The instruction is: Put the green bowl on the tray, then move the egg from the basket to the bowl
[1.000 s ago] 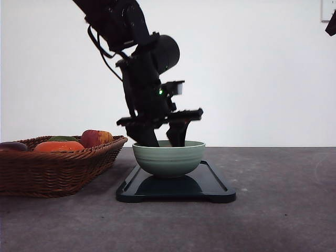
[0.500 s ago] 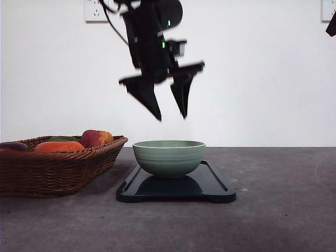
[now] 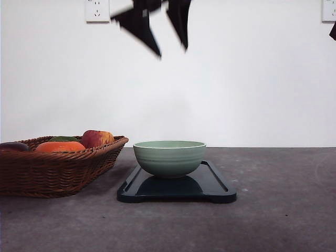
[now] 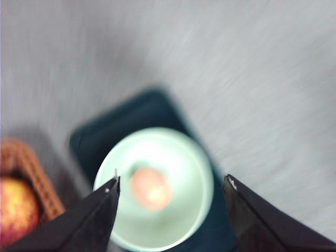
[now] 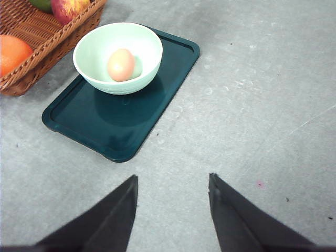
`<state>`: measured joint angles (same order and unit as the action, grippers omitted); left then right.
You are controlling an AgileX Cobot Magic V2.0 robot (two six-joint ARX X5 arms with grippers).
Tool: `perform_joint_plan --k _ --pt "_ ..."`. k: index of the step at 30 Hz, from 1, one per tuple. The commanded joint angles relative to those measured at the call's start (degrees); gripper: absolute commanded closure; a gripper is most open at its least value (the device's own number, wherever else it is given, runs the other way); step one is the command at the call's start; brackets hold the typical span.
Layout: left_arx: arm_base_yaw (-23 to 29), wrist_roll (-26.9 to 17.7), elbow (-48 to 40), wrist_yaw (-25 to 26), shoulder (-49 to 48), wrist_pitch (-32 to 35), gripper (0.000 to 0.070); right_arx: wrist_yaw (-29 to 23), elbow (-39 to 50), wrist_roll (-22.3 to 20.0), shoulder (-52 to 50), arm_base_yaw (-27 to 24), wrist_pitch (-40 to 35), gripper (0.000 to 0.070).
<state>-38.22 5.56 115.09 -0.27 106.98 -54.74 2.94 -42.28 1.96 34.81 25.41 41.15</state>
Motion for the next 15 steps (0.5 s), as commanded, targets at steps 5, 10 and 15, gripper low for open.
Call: perform_joint_plan --k 5,10,15 --pt "-0.9 -0.6 -17.2 -0.2 -11.2 10.3 0.0304 0.0 -0.3 0.2 0.3 0.3 -0.4 0.0434" --pt "-0.1 -0.3 -34.3 -0.9 -25.3 16.1 0.0305 0.0 -0.3 0.2 0.3 0.3 -0.4 0.0434" --pt "0.9 0.4 -45.7 -2.3 -39.0 17.1 0.0305 0.0 -0.3 0.2 0.3 0.3 -0.6 0.0434"
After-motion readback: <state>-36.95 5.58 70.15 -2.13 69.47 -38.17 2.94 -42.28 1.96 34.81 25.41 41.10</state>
